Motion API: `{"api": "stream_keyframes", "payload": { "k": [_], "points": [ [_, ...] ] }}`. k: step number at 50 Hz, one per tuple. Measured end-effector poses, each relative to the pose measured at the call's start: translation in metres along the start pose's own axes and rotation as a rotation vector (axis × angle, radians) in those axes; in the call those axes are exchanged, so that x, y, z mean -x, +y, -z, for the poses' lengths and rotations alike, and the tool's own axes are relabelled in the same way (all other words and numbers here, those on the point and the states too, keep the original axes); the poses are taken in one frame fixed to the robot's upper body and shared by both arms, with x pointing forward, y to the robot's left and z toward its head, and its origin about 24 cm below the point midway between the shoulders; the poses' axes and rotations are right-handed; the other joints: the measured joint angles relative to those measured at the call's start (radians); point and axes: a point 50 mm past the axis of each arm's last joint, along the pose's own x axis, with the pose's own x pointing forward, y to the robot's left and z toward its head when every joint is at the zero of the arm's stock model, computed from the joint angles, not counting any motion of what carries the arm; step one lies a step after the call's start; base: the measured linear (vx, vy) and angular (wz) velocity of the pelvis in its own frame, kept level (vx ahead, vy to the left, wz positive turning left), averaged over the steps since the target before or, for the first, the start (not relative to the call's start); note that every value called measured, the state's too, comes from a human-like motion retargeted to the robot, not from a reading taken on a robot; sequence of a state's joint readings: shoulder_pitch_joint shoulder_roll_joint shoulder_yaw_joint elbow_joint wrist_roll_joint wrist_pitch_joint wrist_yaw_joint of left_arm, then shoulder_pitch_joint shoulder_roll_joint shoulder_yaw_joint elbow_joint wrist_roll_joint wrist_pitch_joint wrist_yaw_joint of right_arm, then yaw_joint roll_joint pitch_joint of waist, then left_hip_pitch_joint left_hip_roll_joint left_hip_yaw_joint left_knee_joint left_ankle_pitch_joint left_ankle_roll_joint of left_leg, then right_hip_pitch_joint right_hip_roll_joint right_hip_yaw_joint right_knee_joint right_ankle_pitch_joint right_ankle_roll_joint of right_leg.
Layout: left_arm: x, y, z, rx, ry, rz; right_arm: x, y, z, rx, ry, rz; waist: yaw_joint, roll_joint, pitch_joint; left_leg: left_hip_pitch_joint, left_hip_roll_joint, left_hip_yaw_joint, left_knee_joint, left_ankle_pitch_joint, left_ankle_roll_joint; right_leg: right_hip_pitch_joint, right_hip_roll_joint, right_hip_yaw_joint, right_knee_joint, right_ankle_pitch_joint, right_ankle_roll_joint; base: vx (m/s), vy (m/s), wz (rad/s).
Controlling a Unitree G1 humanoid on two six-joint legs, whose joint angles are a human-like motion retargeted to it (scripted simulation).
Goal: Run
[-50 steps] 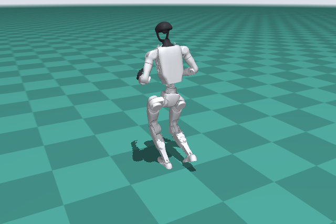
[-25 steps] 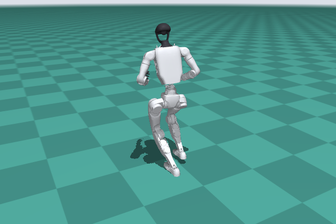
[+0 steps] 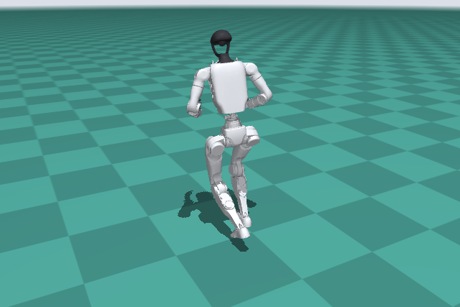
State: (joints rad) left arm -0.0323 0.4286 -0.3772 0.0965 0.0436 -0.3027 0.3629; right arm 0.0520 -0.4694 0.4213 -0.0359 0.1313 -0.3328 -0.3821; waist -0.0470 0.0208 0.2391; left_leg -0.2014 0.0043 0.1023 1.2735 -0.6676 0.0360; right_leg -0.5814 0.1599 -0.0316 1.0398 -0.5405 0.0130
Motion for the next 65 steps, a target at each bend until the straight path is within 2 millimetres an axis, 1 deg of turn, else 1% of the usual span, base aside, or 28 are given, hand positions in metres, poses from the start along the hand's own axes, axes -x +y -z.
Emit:
{"api": "stream_keyframes", "payload": {
  "k": [2, 4, 5, 8, 10, 12, 15, 17, 19, 21, 23, 25, 27, 30, 32, 34, 37, 39, 41, 43, 45, 50, 52, 55, 57, 60, 63, 65],
  "points": [
    [-0.005, 0.003, 0.002, -0.004, 0.008, -0.005, 0.001, -0.003, 0.004, 0.007, 0.021, 0.012, -0.024, -0.025, 0.011, 0.037, -0.051, 0.01, -0.143, -0.111, 0.04, -0.078, -0.038, 0.012, 0.037, -0.028, 0.02, -0.43, 0.01, -0.04],
    [-0.008, 0.005, 0.003, -0.006, 0.022, -0.012, 0.0, -0.006, 0.006, 0.017, 0.035, 0.024, -0.05, -0.089, 0.032, 0.033, -0.137, 0.026, -0.238, -0.188, 0.102, -0.155, -0.137, 0.031, 0.167, -0.07, 0.028, -0.47, -0.01, 0.36],
    [-0.009, 0.007, 0.005, -0.009, 0.032, -0.014, 0.0, -0.007, 0.007, 0.022, 0.04, 0.029, -0.063, -0.127, 0.042, 0.022, -0.185, 0.031, -0.275, -0.205, 0.136, -0.185, -0.197, 0.045, 0.248, -0.09, 0.028, -0.46, -0.03, 0.54],
    [-0.002, 0.005, 0.014, -0.014, 0.082, 0.006, -0.002, -0.006, 0.009, 0.041, 0.053, 0.02, -0.059, -0.181, 0.045, -0.045, -0.252, 0.046, -0.234, -0.205, 0.197, -0.16, -0.311, 0.072, 0.481, -0.125, -0.001, -0.36, -0.03, 0.4],
    [0.003, 0.005, 0.018, -0.011, 0.104, 0.033, -0.007, -0.003, 0.008, 0.053, 0.042, 0.008, -0.034, -0.172, 0.041, -0.111, -0.243, 0.039, -0.135, -0.205, 0.204, -0.061, -0.322, 0.058, 0.554, -0.139, -0.015, -0.2, -0.03, 0.16],
    [0.01, 0.001, 0.019, -0.007, 0.112, 0.07, -0.013, -0.001, 0.004, 0.066, 0.017, -0.008, 0.015, -0.141, 0.032, -0.165, -0.213, 0.026, -0.089, -0.171, 0.195, 0.073, -0.29, 0.039, 0.5, -0.112, -0.01, -0.15, -0.04, -0.05],
    [0.019, -0.003, 0.019, -0.012, 0.109, 0.121, -0.019, 0.0, -0.002, 0.084, -0.03, -0.031, 0.084, -0.124, 0.011, -0.243, -0.194, 0.021, -0.09, -0.11, 0.171, 0.239, -0.256, 0.027, 0.333, -0.057, 0.037, -0.1, -0.04, 0.03],
    [0.021, -0.003, 0.017, -0.025, 0.099, 0.134, -0.023, -0.001, -0.007, 0.113, -0.064, -0.037, 0.11, -0.128, -0.001, -0.29, -0.198, 0.026, -0.114, -0.105, 0.168, 0.293, -0.257, 0.019, 0.255, -0.055, 0.062, -0.07, -0.02, 0.04],
    [0.02, -0.002, 0.014, -0.041, 0.084, 0.124, -0.025, -0.001, -0.009, 0.149, -0.088, -0.042, 0.117, -0.132, -0.005, -0.305, -0.201, 0.03, -0.108, -0.128, 0.177, 0.308, -0.267, 0.01, 0.25, -0.076, 0.063, -0.07, -0.01, -0.19],
    [0.015, 0.0, 0.01, -0.061, 0.056, 0.099, -0.024, 0.0, -0.007, 0.193, -0.091, -0.052, 0.105, -0.143, -0.003, -0.287, -0.212, 0.029, -0.088, -0.164, 0.19, 0.282, -0.293, 0.001, 0.316, -0.103, 0.052, -0.08, -0.01, -0.31],
    [0.004, 0.003, 0.002, -0.084, 0.008, 0.059, -0.021, 0.001, 0.0, 0.241, -0.072, -0.059, 0.069, -0.166, 0.001, -0.251, -0.238, 0.028, -0.093, -0.199, 0.205, 0.205, -0.344, -0.006, 0.421, -0.141, 0.03, -0.08, -0.01, -0.19],
    [-0.01, 0.006, -0.008, -0.098, -0.047, 0.015, -0.017, 0.001, 0.007, 0.276, -0.047, -0.068, 0.017, -0.188, -0.004, -0.201, -0.26, 0.026, -0.146, -0.205, 0.205, 0.095, -0.386, -0.009, 0.472, -0.188, 0.003, -0.03, -0.01, -0.02],
    [-0.022, 0.006, -0.018, -0.09, -0.097, -0.011, -0.01, 0.0, 0.012, 0.288, -0.017, -0.086, -0.024, -0.166, -0.015, -0.129, -0.234, 0.012, -0.195, -0.197, 0.172, 0.008, -0.35, -0.021, 0.402, -0.201, -0.012, 0.04, -0.02, -0.33],
    [-0.031, 0.002, -0.034, -0.057, -0.172, -0.011, 0.0, -0.004, 0.021, 0.293, 0.036, -0.093, -0.054, -0.074, -0.039, -0.038, -0.128, -0.02, -0.247, -0.133, 0.09, -0.063, -0.198, -0.05, 0.124, -0.142, 0.002, 0.06, -0.04, -0.63],
    [-0.033, -0.002, -0.043, -0.043, -0.217, 0.003, 0.006, -0.009, 0.024, 0.293, 0.065, -0.079, -0.052, -0.015, -0.055, -0.019, -0.052, -0.036, -0.201, -0.074, 0.043, -0.065, -0.096, -0.053, -0.045, -0.082, 0.02, 0.03, -0.05, -0.65],
    [-0.031, -0.005, -0.048, -0.028, -0.243, 0.014, 0.009, -0.013, 0.024, 0.289, 0.071, -0.052, -0.044, 0.021, -0.054, -0.021, 0.006, -0.04, -0.068, -0.006, 0.021, -0.057, -0.041, -0.059, -0.064, -0.056, 0.007, -0.04, -0.06, -0.44],
    [-0.024, -0.011, -0.047, -0.011, -0.23, 0.025, 0.008, -0.017, 0.021, 0.303, 0.054, -0.006, -0.022, 0.037, -0.036, -0.052, 0.077, -0.023, 0.211, 0.075, 0.034, -0.038, -0.015, -0.064, 0.091, -0.107, -0.054, -0.06, -0.05, -0.24],
    [-0.021, -0.01, -0.042, -0.023, -0.201, 0.021, -0.001, -0.024, 0.016, 0.342, 0.02, 0.056, 0.0, 0.044, -0.01, -0.118, 0.122, -0.016, 0.362, 0.068, 0.073, -0.007, -0.012, -0.066, 0.158, -0.169, -0.086, 0.0, 0.0, 0.0],
    [-0.018, -0.009, -0.034, -0.031, -0.151, 0.019, -0.011, -0.026, 0.013, 0.354, -0.001, 0.107, 0.027, 0.036, 0.002, -0.2, 0.139, -0.002, 0.41, 0.028, 0.12, 0.039, -0.025, -0.058, 0.166, -0.198, -0.09, 0.0, 0.0, 0.0],
    [-0.011, -0.006, -0.023, -0.031, -0.095, 0.021, -0.017, -0.025, 0.012, 0.329, -0.004, 0.136, 0.056, 0.015, -0.001, -0.277, 0.114, 0.017, 0.356, -0.009, 0.145, 0.1, -0.045, -0.034, 0.131, -0.19, -0.068, 0.0, 0.0, 0.0],
    [-0.001, -0.004, -0.011, -0.031, -0.039, 0.028, -0.018, -0.023, 0.013, 0.296, 0.006, 0.144, 0.084, -0.01, -0.012, -0.333, 0.065, 0.036, 0.226, -0.038, 0.148, 0.162, -0.068, -0.003, 0.082, -0.156, -0.029, 0.06, 0.06, -0.02],
    [0.02, 0.001, 0.013, -0.068, 0.077, 0.058, -0.017, -0.021, 0.017, 0.3, 0.018, 0.112, 0.118, -0.102, -0.039, -0.373, -0.143, 0.057, -0.211, -0.029, 0.136, 0.287, -0.191, 0.054, 0.049, -0.086, 0.075, 0.08, 0.08, 0.14],
    [0.025, 0.002, 0.019, -0.082, 0.107, 0.065, -0.017, -0.02, 0.019, 0.32, 0.02, 0.09, 0.119, -0.136, -0.038, -0.359, -0.214, 0.054, -0.283, -0.021, 0.152, 0.321, -0.244, 0.067, 0.107, -0.077, 0.096, 0.05, 0.06, 0.06],
    [0.031, 0.001, 0.027, -0.104, 0.144, 0.082, -0.013, -0.015, 0.025, 0.352, 0.043, 0.042, 0.117, -0.166, -0.03, -0.346, -0.275, 0.05, -0.229, -0.048, 0.195, 0.341, -0.3, 0.078, 0.266, -0.029, 0.112, 0.01, 0.02, -0.02],
    [0.03, 0.001, 0.028, -0.129, 0.145, 0.086, -0.01, -0.011, 0.03, 0.375, 0.06, 0.012, 0.108, -0.185, -0.016, -0.322, -0.302, 0.052, -0.176, -0.09, 0.226, 0.326, -0.345, 0.078, 0.409, 0.029, 0.111, 0.01, 0.0, -0.09],
    [0.019, 0.006, 0.026, -0.179, 0.114, 0.073, -0.009, -0.006, 0.035, 0.403, 0.075, -0.018, 0.088, -0.201, 0.011, -0.271, -0.299, 0.048, -0.126, -0.153, 0.226, 0.251, -0.391, 0.071, 0.59, 0.063, 0.06, 0.0, -0.01, -0.23],
    [0.003, 0.004, 0.021, -0.185, 0.079, 0.063, -0.006, -0.006, 0.039, 0.433, 0.094, -0.043, 0.048, -0.196, 0.017, -0.207, -0.299, 0.038, -0.159, -0.169, 0.226, 0.127, -0.403, 0.065, 0.633, -0.005, 0.001, 0.01, 0.02, -0.01],
    [-0.006, 0.001, 0.014, -0.169, 0.055, 0.062, -0.002, -0.008, 0.042, 0.45, 0.104, -0.062, 0.015, -0.177, 0.009, -0.155, -0.296, 0.024, -0.207, -0.162, 0.226, 0.048, -0.384, 0.05, 0.571, -0.051, -0.013, 0.04, 0.06, 0.03]
  ]
}}
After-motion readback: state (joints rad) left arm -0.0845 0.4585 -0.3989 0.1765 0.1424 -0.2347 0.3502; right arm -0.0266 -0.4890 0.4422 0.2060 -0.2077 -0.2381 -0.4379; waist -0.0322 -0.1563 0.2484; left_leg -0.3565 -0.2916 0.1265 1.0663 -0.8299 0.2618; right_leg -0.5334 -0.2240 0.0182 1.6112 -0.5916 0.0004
